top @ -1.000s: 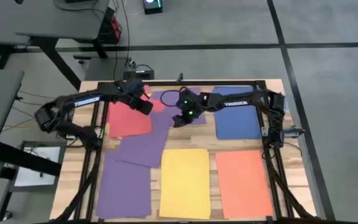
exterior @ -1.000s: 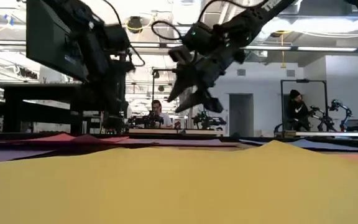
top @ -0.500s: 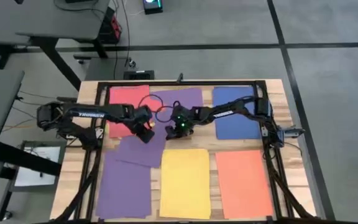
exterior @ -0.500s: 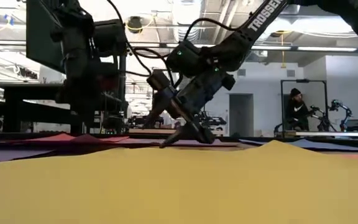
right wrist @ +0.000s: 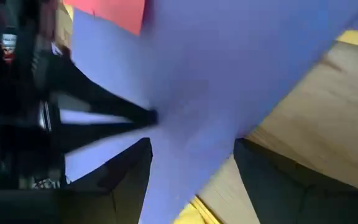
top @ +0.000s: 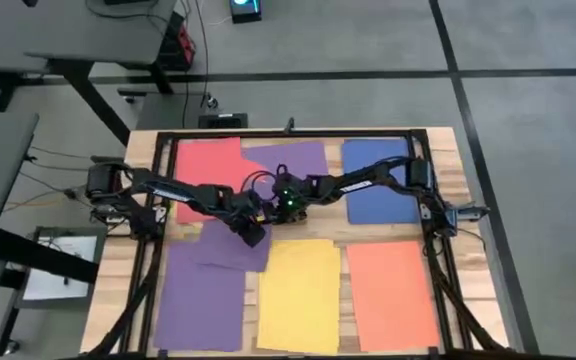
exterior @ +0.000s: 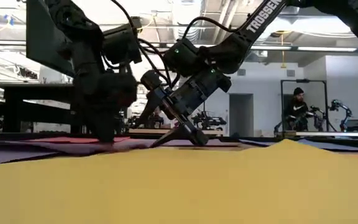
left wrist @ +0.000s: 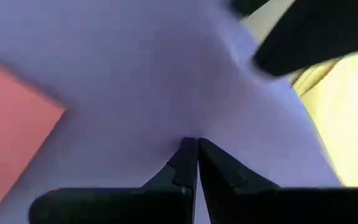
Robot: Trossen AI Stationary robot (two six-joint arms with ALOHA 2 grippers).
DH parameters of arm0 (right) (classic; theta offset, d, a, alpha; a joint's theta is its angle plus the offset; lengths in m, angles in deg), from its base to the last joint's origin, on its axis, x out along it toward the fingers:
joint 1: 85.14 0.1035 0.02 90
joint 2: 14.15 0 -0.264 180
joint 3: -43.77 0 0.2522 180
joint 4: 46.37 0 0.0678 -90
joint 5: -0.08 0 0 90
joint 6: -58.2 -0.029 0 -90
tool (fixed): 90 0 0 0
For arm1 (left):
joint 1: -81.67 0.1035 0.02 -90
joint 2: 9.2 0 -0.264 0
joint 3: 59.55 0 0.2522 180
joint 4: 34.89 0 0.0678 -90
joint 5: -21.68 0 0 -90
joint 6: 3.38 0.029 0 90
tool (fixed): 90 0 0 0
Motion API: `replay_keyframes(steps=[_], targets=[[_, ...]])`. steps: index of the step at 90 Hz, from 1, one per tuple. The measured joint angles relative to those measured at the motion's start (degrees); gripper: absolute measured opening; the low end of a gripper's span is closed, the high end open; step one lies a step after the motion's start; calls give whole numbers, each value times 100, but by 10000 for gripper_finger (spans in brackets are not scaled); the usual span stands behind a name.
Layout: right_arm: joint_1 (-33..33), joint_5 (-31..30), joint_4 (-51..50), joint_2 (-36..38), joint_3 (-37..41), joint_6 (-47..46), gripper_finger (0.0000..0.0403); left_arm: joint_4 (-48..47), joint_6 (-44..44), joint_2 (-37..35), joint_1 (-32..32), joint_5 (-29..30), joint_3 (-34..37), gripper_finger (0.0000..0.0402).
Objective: Organize paper
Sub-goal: Stack the purple paper on top of the purple paper
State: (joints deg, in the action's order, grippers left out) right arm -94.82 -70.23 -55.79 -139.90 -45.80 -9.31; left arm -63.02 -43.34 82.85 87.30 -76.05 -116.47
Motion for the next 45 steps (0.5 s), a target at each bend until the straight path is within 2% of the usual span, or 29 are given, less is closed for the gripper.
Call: replay_keyframes(steps=[16, 45], targets=[[51, -191, 136, -4, 2, 178, 227, 355, 151, -195, 60, -72, -20, 0], [-79, -73, -298, 236, 15, 499, 226, -435, 200, -745, 110, -46, -33, 0]])
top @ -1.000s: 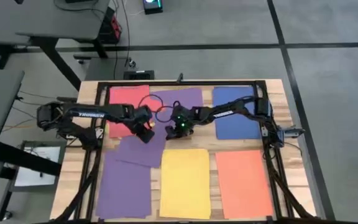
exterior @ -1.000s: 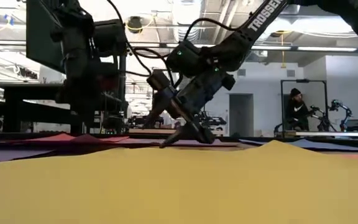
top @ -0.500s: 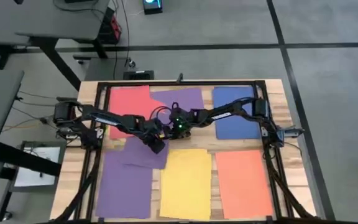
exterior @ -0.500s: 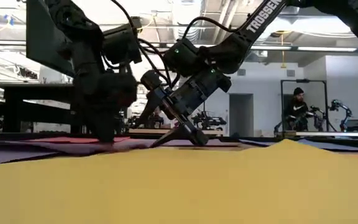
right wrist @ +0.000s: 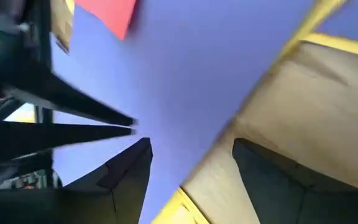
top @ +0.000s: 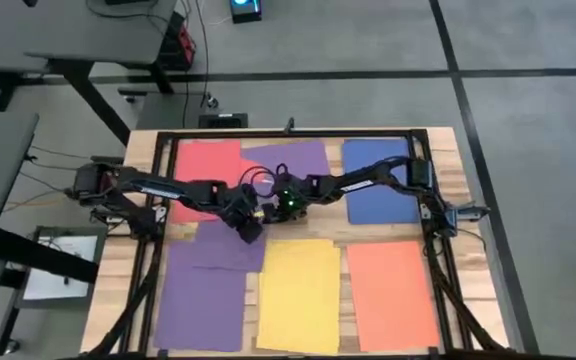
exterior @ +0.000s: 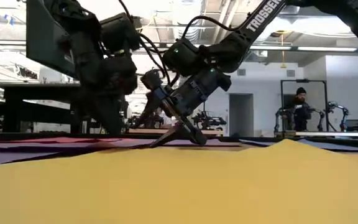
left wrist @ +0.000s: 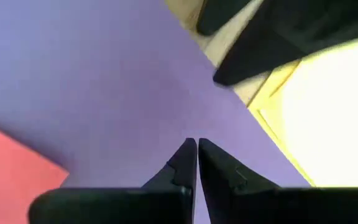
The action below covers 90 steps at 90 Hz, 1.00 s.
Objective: Organize paper
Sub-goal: Stack the purple paper on top of the purple paper
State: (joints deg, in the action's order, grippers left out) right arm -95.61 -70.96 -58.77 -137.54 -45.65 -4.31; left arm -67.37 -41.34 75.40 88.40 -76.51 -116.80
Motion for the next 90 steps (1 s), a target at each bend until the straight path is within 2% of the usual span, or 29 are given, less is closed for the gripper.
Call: replay_keyframes(steps=[10, 19, 29, 48, 68, 77, 90], targets=[[18, -68, -18, 11, 1, -233, 226, -506, -4, -216, 16, 403, -2, 0], [170, -456, -39, -49, -11, -367, 223, -602, 75, -148, 8, 699, 110, 0], [270, -517, 112, -153, -5, -599, 219, -120, 106, 216, -38, 629, 344, 0], [305, -504, 252, -218, -8, -753, 217, 866, 11, 647, -42, 157, 329, 0], [237, -391, 355, -228, -2, -502, 210, 655, 164, 601, -18, 116, 271, 0], [188, -236, 355, -229, -2, -364, 167, 441, 152, 444, -16, 122, 273, 0], [181, -193, 349, -196, -8, 225, 35, 366, 124, 8, -7, 132, 284, 0]])
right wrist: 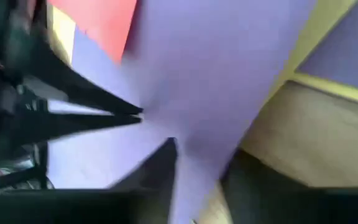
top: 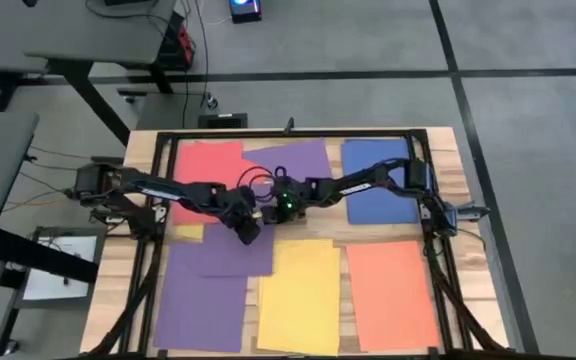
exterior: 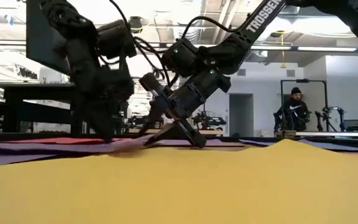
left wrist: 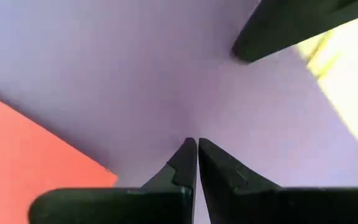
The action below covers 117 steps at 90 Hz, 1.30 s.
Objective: Organize paper
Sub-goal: Stack the purple paper on top of the purple paper
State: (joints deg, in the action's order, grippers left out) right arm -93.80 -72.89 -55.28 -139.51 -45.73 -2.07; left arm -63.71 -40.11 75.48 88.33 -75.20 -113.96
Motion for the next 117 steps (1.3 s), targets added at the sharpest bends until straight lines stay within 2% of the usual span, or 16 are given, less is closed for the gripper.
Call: replay_keyframes(steps=[4, 16, 28, 42, 54, 63, 76, 87, 103, 117], targets=[[-6, 51, 2, 0, 2, 186, 16, 2, -6, -179, 2, 0, 0, 0], [-79, 254, 87, 27, 3, 528, 2, -223, -75, -822, 4, -2, -32, 0], [-139, 246, -78, 308, 39, 1147, 0, -1510, -4, -1668, 4, 105, -549, 0], [-240, 235, -460, 996, 20, 1569, 0, -3022, 69, -2582, 4, 168, -1469, 0], [-302, 237, -1203, 1689, 33, 1571, 0, -3646, 153, -3195, 4, 226, -2028, 0], [-241, 235, -1541, 2328, 15, 1301, 0, -3916, 297, -3613, 2, 227, -2212, 0], [138, 216, -1658, 3007, 13, 345, 0, -4266, 701, -4154, 2, -23, -2232, 0], [727, -360, -1583, 3351, -176, -580, 0, -4410, 1048, -4521, 0, -260, -2232, 0], [1655, -1495, -1512, 3102, -787, -1573, 0, -4409, 1312, -4952, 0, -606, -2232, 0], [2237, -2190, -1041, 2227, -1611, -2156, 0, -4411, 1326, -5177, 0, -970, -2232, 0]])
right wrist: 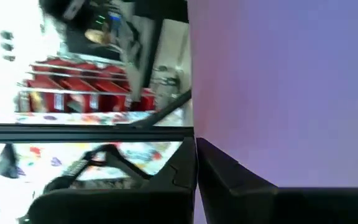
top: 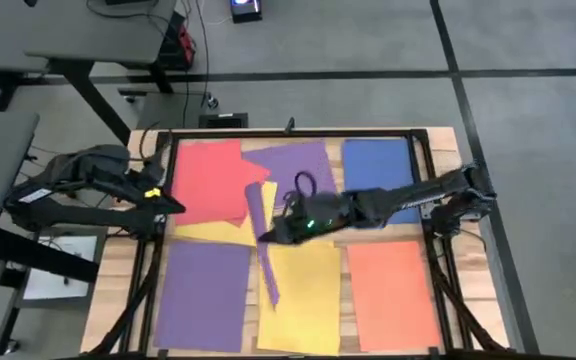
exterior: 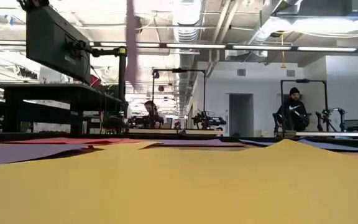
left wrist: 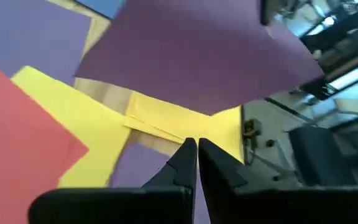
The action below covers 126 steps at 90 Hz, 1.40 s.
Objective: Organize paper
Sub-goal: Stack the purple paper on top of the purple paper
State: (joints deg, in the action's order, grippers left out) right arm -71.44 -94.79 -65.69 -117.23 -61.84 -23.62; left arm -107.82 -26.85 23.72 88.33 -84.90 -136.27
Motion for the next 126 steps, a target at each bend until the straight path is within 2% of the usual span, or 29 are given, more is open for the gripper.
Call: replay_keyframes(steps=[17, 35, 39, 44, 51, 68, 92, 126], targets=[[64, -147, 1180, -1832, -1666, -179, 0, 3, -18, -117, 0, -15, 0, 0], [-86, 134, 1683, -3666, -4010, -50, 0, 1, -54, -121, 0, -169, -98, 0], [-88, 167, 1687, -3934, -4334, -42, 0, 1, 6, -124, 0, -183, -169, 0], [-64, 121, 2226, -3967, -4079, -185, 0, 0, 70, -127, 0, -187, -279, 0], [30, -11, 2141, -3967, -3844, -426, 0, 11, 77, -126, 0, -186, -457, 0], [240, -189, 877, -3974, -3755, -673, 0, 17, 90, -128, 0, -119, -786, 0], [344, -276, -1124, -3972, -3755, -927, 0, -67, 166, -109, 0, 79, -813, 0], [356, -230, -2219, -3969, -3755, -731, 0, -86, 226, -104, 0, 97, -811, 0]])
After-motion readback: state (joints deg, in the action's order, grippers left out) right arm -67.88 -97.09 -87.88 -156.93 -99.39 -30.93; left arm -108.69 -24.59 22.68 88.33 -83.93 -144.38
